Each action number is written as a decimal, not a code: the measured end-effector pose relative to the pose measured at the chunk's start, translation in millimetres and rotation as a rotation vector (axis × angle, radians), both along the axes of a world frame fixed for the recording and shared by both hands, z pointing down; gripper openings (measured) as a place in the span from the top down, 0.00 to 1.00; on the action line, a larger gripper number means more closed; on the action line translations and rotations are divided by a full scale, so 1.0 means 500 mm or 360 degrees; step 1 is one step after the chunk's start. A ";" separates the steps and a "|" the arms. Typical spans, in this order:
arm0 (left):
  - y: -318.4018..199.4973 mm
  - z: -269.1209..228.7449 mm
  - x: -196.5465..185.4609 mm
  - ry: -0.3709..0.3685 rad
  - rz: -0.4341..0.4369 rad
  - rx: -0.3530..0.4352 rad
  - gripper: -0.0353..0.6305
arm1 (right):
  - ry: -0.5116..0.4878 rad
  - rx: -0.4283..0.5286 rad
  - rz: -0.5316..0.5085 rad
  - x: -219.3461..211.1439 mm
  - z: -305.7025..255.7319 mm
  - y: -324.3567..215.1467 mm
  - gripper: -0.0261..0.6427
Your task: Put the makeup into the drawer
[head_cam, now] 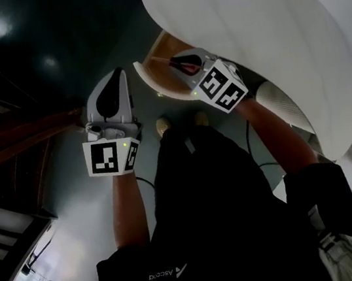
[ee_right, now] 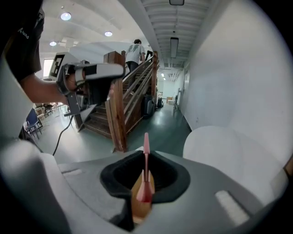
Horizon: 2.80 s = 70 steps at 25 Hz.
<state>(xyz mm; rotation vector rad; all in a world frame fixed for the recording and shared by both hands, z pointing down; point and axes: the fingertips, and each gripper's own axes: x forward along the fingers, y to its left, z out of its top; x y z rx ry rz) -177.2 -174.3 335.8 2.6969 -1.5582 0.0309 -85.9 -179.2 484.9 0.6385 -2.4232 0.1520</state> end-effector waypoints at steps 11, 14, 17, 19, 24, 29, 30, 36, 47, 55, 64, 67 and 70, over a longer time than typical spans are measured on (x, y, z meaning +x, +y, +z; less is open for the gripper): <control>-0.024 0.065 -0.070 -0.0030 -0.0087 -0.0105 0.93 | 0.0338 -0.0156 -0.0132 -0.011 0.217 -0.029 0.89; -0.029 0.083 -0.085 -0.0037 -0.0108 -0.0133 0.93 | 0.0411 -0.0176 -0.0167 -0.015 0.263 -0.039 0.89; -0.036 0.100 -0.101 -0.0040 -0.0125 -0.0153 0.93 | 0.0469 -0.0210 -0.0188 -0.021 0.308 -0.050 0.89; -0.040 0.106 -0.107 -0.0039 -0.0138 -0.0164 0.93 | 0.0504 -0.0228 -0.0204 -0.022 0.332 -0.056 0.89; -0.048 0.128 -0.123 -0.0045 -0.0163 -0.0190 0.93 | 0.0600 -0.0257 -0.0275 -0.035 0.396 -0.067 0.89; -0.054 0.147 -0.141 -0.0054 -0.0188 -0.0220 0.93 | 0.0683 -0.0310 -0.0329 -0.043 0.454 -0.075 0.89; -0.055 0.150 -0.145 -0.0056 -0.0192 -0.0226 0.93 | 0.0694 -0.0319 -0.0333 -0.045 0.463 -0.077 0.89; -0.053 0.166 -0.156 -0.0066 -0.0204 -0.0254 0.93 | 0.0722 -0.0343 -0.0340 -0.052 0.494 -0.083 0.89; -0.057 0.186 -0.186 -0.0076 -0.0203 -0.0267 0.93 | 0.0772 -0.0420 -0.0364 -0.068 0.549 -0.078 0.88; -0.058 0.182 -0.182 -0.0072 -0.0189 -0.0264 0.93 | 0.0745 -0.0381 -0.0320 -0.064 0.522 -0.082 0.85; -0.046 0.156 -0.154 -0.0059 -0.0124 -0.0218 0.93 | 0.0529 -0.0212 -0.0146 -0.087 0.380 -0.081 0.94; -0.040 0.139 -0.137 -0.0056 -0.0095 -0.0196 0.93 | 0.0450 -0.0144 -0.0115 -0.091 0.315 -0.071 0.95; -0.034 0.125 -0.118 -0.0053 -0.0065 -0.0178 0.93 | 0.0361 -0.0084 -0.0078 -0.090 0.246 -0.064 0.95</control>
